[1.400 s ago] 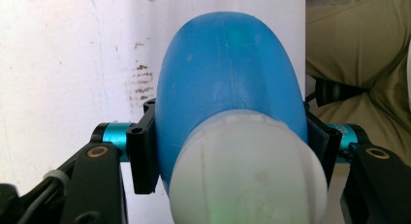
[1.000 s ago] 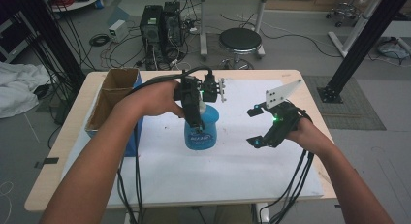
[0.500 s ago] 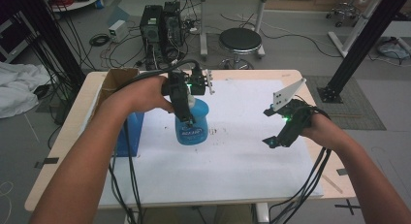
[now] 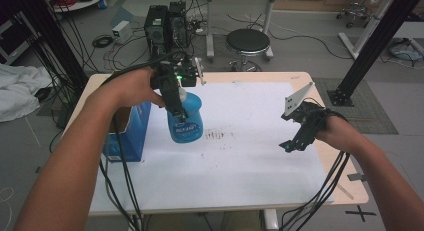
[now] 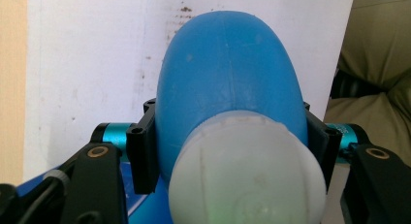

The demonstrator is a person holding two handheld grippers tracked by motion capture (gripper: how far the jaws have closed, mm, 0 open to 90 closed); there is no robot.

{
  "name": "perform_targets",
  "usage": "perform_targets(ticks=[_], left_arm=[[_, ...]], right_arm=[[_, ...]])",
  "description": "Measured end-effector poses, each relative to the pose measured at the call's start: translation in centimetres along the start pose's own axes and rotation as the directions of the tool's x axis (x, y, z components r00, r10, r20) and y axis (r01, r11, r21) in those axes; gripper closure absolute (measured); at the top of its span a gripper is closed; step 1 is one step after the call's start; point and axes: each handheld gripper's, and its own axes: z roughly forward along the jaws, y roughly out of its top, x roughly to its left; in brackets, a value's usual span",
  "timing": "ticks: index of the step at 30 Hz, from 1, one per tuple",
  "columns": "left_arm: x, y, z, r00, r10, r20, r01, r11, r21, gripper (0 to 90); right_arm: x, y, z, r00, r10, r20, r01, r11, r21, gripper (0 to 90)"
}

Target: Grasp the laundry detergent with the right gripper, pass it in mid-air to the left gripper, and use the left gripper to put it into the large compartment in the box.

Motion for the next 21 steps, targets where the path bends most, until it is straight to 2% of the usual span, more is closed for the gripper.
perform_targets(ticks=[3,4,5,6,7,8,10,11,12,13,14,15,16,17,21], left_arm=[[0.4,-0.6,-0.8,0.9995,-0.031,-0.002,0.031,0.9995,0.004,37.8],[0.8,-1.0,-1.5,0.9961,-0.088,-0.005,0.089,0.9959,0.020,37.8],[0.8,-1.0,-1.5,0.9961,-0.088,-0.005,0.089,0.9959,0.020,37.8],[1.2,-1.3,-2.3,0.9889,-0.148,-0.012,0.148,0.9886,0.027,37.8],[1.2,-1.3,-2.3,0.9889,-0.148,-0.012,0.148,0.9886,0.027,37.8],[1.4,-1.8,-3.0,0.9828,-0.183,-0.025,0.183,0.9829,0.018,37.8],[1.5,-2.0,-3.3,0.9819,-0.187,-0.032,0.187,0.9822,0.015,37.8],[1.7,-2.5,-3.9,0.9777,-0.206,-0.041,0.207,0.9782,0.014,37.8],[1.7,-2.5,-3.9,0.9777,-0.206,-0.041,0.207,0.9782,0.014,37.8],[1.9,-3.1,-4.6,0.9724,-0.229,-0.044,0.230,0.9732,0.011,37.8],[1.9,-3.1,-4.6,0.9724,-0.229,-0.044,0.230,0.9732,0.011,37.8],[2.1,-3.8,-5.5,0.9649,-0.258,-0.048,0.258,0.9661,-0.010,37.8],[2.1,-3.8,-5.5,0.9649,-0.258,-0.048,0.258,0.9661,-0.010,37.7],[2.2,-4.4,-6.3,0.9592,-0.278,-0.055,0.276,0.9606,-0.032,37.8],[2.4,-5.1,-7.7,0.9474,-0.311,-0.074,0.309,0.9501,-0.046,37.8]], right_arm=[[0.0,-0.3,-0.2,0.9999,0.008,0.008,-0.008,1.000,-0.001,0.9],[-0.1,-0.4,-0.3,0.9999,0.010,0.010,-0.010,1.000,0.000,0.9],[-0.1,-0.4,-0.3,0.9999,0.010,0.010,-0.010,1.000,0.000,0.9],[-0.1,-0.6,-0.4,0.9997,0.016,0.019,-0.016,1.000,0.002,0.9],[-0.2,-0.6,-0.5,0.9996,0.021,0.019,-0.021,1.000,0.001,0.9],[-0.2,-0.7,-0.6,0.9996,0.021,0.020,-0.021,1.000,-0.003,0.9],[-0.2,-0.7,-0.6,0.9995,0.024,0.021,-0.024,1.000,-0.006,0.9],[-0.3,-0.7,-0.8,0.9994,0.028,0.020,-0.028,1.000,-0.012,0.9],[-0.3,-0.8,-0.8,0.9994,0.027,0.021,-0.027,1.000,-0.014,0.9],[-0.3,-0.8,-0.9,0.9993,0.031,0.021,-0.030,0.999,-0.015,0.9],[-0.3,-0.8,-1.0,0.9994,0.029,0.019,-0.029,0.999,-0.015,0.9],[-0.3,-0.9,-1.0,0.9992,0.033,0.020,-0.033,0.999,-0.018,0.9],[-0.3,-0.9,-1.0,0.9992,0.033,0.020,-0.033,0.999,-0.018,0.9],[-0.4,-0.9,-1.1,0.9993,0.033,0.019,-0.032,0.999,-0.019,0.9],[-0.6,-1.0,-1.2,0.9991,0.038,0.020,-0.037,0.999,-0.026,0.9]])
